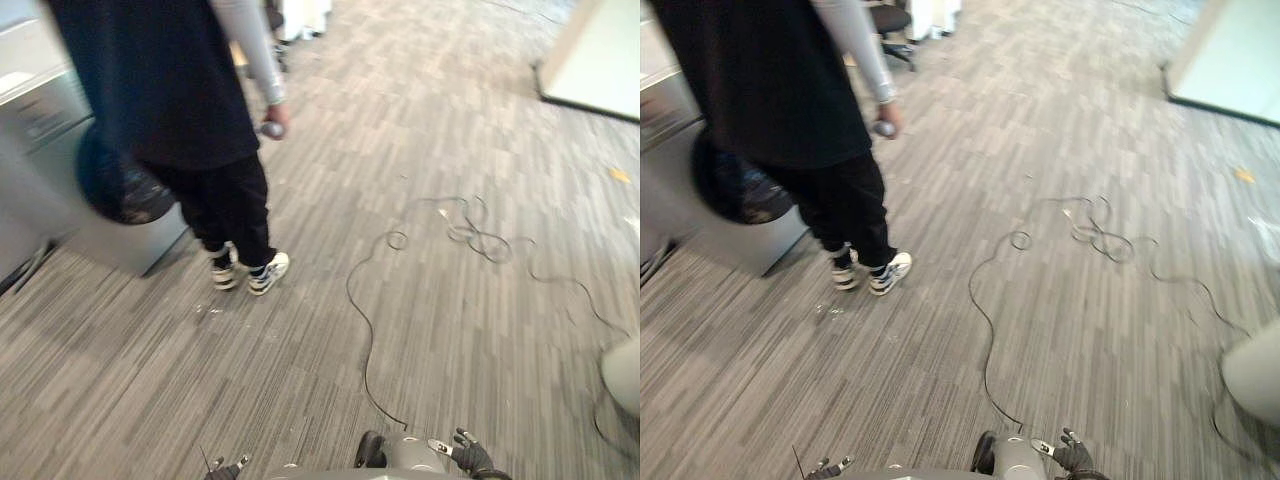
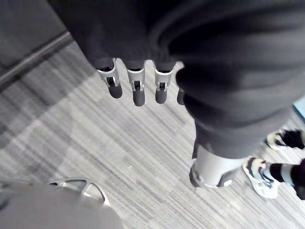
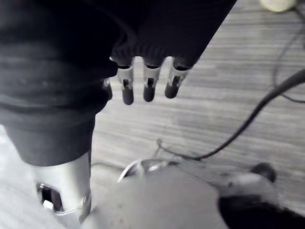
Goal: Organize washtable
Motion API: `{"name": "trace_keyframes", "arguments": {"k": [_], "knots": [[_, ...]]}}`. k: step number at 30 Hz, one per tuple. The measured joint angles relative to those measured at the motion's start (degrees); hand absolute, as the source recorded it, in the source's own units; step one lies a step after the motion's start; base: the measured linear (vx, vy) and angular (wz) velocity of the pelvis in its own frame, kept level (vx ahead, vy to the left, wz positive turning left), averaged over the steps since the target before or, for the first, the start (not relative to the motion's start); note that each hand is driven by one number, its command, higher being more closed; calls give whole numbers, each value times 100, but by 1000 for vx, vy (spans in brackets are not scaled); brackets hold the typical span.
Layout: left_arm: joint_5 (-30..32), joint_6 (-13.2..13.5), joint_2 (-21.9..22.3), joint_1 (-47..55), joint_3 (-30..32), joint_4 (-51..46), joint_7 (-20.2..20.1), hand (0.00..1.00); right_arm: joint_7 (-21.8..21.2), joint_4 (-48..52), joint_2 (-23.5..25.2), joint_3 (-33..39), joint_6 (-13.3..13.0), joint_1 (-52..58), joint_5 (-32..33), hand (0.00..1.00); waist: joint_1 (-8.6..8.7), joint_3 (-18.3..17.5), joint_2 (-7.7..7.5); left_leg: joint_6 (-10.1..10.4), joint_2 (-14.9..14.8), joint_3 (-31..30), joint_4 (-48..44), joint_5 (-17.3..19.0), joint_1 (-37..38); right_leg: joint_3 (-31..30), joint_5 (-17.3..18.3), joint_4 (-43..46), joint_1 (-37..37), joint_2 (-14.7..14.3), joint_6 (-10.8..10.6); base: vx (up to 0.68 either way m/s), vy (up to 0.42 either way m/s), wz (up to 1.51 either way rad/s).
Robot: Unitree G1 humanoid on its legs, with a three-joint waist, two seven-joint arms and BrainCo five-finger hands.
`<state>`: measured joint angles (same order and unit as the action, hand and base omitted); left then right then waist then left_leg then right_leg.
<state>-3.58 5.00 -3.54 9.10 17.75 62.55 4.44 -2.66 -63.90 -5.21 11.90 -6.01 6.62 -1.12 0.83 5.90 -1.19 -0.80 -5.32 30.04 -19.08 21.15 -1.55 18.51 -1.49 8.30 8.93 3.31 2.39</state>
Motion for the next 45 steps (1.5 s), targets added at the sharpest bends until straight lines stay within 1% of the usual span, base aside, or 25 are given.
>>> {"name": "trace_keyframes", "arguments": {"k": [1, 2, 3, 5, 6, 7, 8, 9, 10, 12, 15, 24, 25, 26, 30, 31, 33, 34, 35, 37, 38, 39, 40, 43, 45], "knots": [[26, -38, 22, 16, 5, 34, -2, 0, 9, -4, -74, -8, 8, -26, 0, 0, -8, -9, 106, -9, -205, 394, 237, -521, 104, -192, -119, -252, -73, -52, -246, -8, 93, -77], [36, -56, 59, 106, -2, 40, 22, 0, -11, 15, -175, -11, 16, -58, 4, 0, -6, -12, 247, 13, -309, 589, 116, -510, 180, -285, -17, -187, -106, -118, -167, 23, 148, -72], [40, -64, 54, 105, -9, 37, 42, 0, -5, 11, -160, -53, 10, -56, 4, 0, -10, 4, 231, 18, -335, 595, -146, -511, 134, -333, -17, -200, -156, -128, -157, 92, 100, -58], [43, -63, 9, 99, 35, -25, 85, 0, 2, 2, -137, -340, 4, -9, 4, 0, -149, 36, 43, -54, -338, -558, -1739, -473, -486, -870, -45, -241, -368, -14, -268, 118, 34, -74], [42, -54, 10, 105, 39, -26, 92, 0, 2, 3, -163, -412, -14, -16, 4, 0, -203, 58, 17, -36, -235, -1073, -1937, -378, -674, -995, -41, -258, -360, -9, -271, -11, 184, -103], [42, -32, 54, 102, 31, -24, 112, 0, 6, -21, -211, -411, -16, -78, 1, 0, -240, 81, 105, -31, -78, -2054, -1775, -297, -762, -1234, -63, -293, -342, -36, -341, -86, 263, -96], [42, -26, 129, 114, -22, -6, 169, 0, 10, -20, -273, -392, -34, -60, 9, 0, -205, 43, 241, 222, -118, -2656, -1160, -164, -661, -1379, -151, -438, -327, -120, -479, -108, 314, -100], [28, -18, 163, 118, -14, -5, 193, 0, 10, -22, -284, -400, -39, -84, 10, 0, -223, 30, 252, 161, -32, -2648, -925, -35, -517, -1491, -209, -539, -330, -122, -531, -27, 228, -99], [35, -16, 94, 167, -53, 2, 214, 0, 5, -31, -286, -409, -30, -59, 15, 0, -246, -61, 259, 160, 54, -2395, -572, -157, -396, -1643, -257, -805, -421, -34, -508, 38, 168, -80], [100, -7, -68, 202, -262, -1, 204, 0, 9, -53, -128, -383, -26, 130, 57, 0, -168, -194, 71, 54, 265, -2211, -251, -291, -315, -1700, -259, -869, -594, 78, -580, 152, 172, -57], [245, -15, -155, 130, -478, 8, 206, 0, 18, -53, -86, -320, -24, 181, 79, 0, -153, -231, 40, -131, 462, -2060, 2, -413, -120, -1777, -401, -1020, -683, 239, -733, 110, 159, -21], [338, -14, -150, 83, -634, 163, 205, 0, 12, -226, -94, -316, -14, 238, 116, 0, -160, -441, 72, -137, 631, -2060, 387, -471, 367, -1708, -395, -1169, -983, 331, -742, 84, 59, -7], [339, -14, -135, 92, -634, 190, 204, 0, 12, -227, -108, -316, -15, 270, 119, 0, -159, -475, 161, -111, 642, -2060, 434, -487, 401, -1692, -395, -1168, -993, 340, -742, 62, 26, -3], [338, -15, -135, 82, -633, 232, 206, 0, 12, -226, -111, -316, -15, 277, 121, 0, -154, -529, 105, -53, 661, -2062, 437, -520, 439, -1669, -395, -1167, -1031, 370, -742, 91, 39, 1], [336, -15, -116, 68, -613, 275, 204, 0, 9, -223, -132, -317, -16, 286, 122, 0, -129, -561, 188, 3, 734, -2231, 398, -569, 426, -1417, -390, -1131, -1081, 447, -742, 81, 34, 17], [331, -17, -107, 31, -579, 273, 204, 0, 9, -211, -134, -319, -18, 282, 132, 0, -121, -526, 148, 3, 734, -2284, 217, -569, 371, -1339, -258, -934, -1062, 468, -695, 39, -1, 38], [329, -18, -125, -48, -455, 266, 203, 0, 13, -179, -139, -320, -28, 282, 175, 0, -53, -342, 176, 11, 708, -2482, -691, -565, 79, -1305, 462, -326, -1067, 398, -545, 1, -82, 70], [325, -20, -71, -116, -91, 252, 196, 0, 11, -156, -118, -326, -31, 281, 181, 0, 5, -327, 142, 94, 600, -2466, -1708, -615, -394, -1332, 771, -59, -1079, 184, -507, -57, -209, 75], [320, -31, 61, -133, 256, 156, 200, 0, 7, -133, -128, -351, -20, 283, 180, 0, -60, -255, 205, 338, 318, -2205, -2744, -801, -812, -1217, 959, 65, -1183, 93, -550, -40, -192, 57], [313, -71, 138, -18, 464, 107, 213, 0, 17, -96, -155, -427, -16, 267, 218, 0, -180, -127, 220, 324, -2, -1828, -3577, -1279, -1041, -1249, 1161, 176, -1377, 44, -506, -2, -39, 6], [296, -75, 96, 43, 486, 105, 214, 0, 25, -92, -127, -468, -16, 252, 257, 0, -205, -60, 85, 325, 18, -1777, -3868, -1677, -1183, -1272, 1241, 168, -1503, 168, -508, 69, 57, 2], [290, -74, 49, 108, 451, 103, 213, 0, 21, -88, -128, -528, 11, 178, 272, 0, -193, -42, 48, 113, 44, -1824, -3947, -1041, -1417, -1340, 1299, 187, -1498, 300, -486, 80, 67, -2], [263, -82, 71, 131, 433, 106, 213, 0, 13, -94, -157, -534, 20, 58, 272, 0, -200, -51, -8, 38, 63, -1888, -3640, -645, -1652, -1411, 1312, 180, -1427, 360, -485, 52, 21, -16], [168, -84, 114, 110, 418, 107, 215, 0, 8, -50, -231, -532, -9, -240, 277, 0, -289, 168, 78, 245, 34, -2418, -2093, -623, -2386, -1735, 1423, 206, -1196, 543, -646, 79, 193, -40], [-47, -87, 165, 162, 419, 113, 241, 0, 14, -34, -265, -534, -25, -154, 281, 0, -413, 167, 98, 458, -174, -2898, -1336, -756, -2535, -1979, 1678, 295, -1218, 709, -1006, 225, 387, -60]]}}
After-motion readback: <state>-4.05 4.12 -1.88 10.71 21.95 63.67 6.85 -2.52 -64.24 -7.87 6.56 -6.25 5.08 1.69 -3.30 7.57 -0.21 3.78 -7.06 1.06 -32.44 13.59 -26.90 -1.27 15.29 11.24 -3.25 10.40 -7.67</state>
